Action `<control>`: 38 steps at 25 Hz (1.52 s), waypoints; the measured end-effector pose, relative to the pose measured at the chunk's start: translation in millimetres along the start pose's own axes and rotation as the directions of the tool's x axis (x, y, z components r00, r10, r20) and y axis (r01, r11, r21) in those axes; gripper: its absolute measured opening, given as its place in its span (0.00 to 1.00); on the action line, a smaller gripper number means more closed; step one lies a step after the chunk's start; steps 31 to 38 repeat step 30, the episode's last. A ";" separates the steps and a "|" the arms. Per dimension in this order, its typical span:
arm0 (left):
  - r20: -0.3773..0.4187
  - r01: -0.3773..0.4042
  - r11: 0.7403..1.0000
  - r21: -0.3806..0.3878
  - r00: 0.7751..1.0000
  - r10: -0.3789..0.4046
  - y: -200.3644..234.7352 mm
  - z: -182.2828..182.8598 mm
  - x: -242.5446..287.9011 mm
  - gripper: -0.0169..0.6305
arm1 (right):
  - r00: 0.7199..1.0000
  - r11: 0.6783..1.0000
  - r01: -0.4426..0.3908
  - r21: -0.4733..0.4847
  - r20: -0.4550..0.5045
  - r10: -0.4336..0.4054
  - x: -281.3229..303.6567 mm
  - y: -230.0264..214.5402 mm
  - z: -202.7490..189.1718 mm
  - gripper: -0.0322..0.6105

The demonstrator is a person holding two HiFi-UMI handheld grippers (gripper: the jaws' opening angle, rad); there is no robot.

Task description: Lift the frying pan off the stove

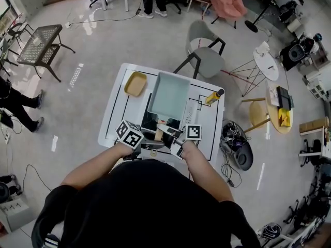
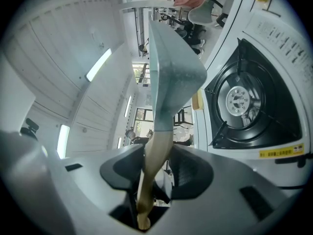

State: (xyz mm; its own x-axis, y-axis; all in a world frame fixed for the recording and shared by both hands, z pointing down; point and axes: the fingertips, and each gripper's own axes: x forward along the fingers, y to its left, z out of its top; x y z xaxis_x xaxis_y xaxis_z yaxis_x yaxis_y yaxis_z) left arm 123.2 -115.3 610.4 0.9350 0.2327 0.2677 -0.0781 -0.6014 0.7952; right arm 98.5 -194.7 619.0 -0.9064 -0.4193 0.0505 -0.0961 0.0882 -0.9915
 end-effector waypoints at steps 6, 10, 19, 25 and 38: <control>-0.008 0.001 1.000 0.001 1.000 -0.001 -1.5 1.8 3.1 0.31 | 1.000 1.000 -0.003 -0.002 0.001 0.003 -4.0 1.1 2.3 0.31; -0.007 0.002 1.000 0.002 1.000 -0.002 -1.3 2.9 1.8 0.31 | 1.000 1.000 0.001 -0.011 -0.004 -0.001 -2.8 1.4 3.5 0.31; -0.009 0.003 1.000 -0.005 1.000 -0.003 0.2 1.7 5.5 0.31 | 1.000 1.000 0.010 0.017 -0.004 -0.010 -5.8 -2.3 2.0 0.31; -0.012 0.004 1.000 -0.009 1.000 -0.004 1.1 0.8 6.1 0.31 | 1.000 1.000 -0.001 0.019 -0.007 0.001 -4.7 -0.7 1.5 0.31; -0.014 0.007 1.000 -0.013 1.000 -0.007 2.9 -2.0 8.5 0.31 | 1.000 1.000 0.023 0.006 -0.010 -0.023 -8.7 -11.3 1.2 0.31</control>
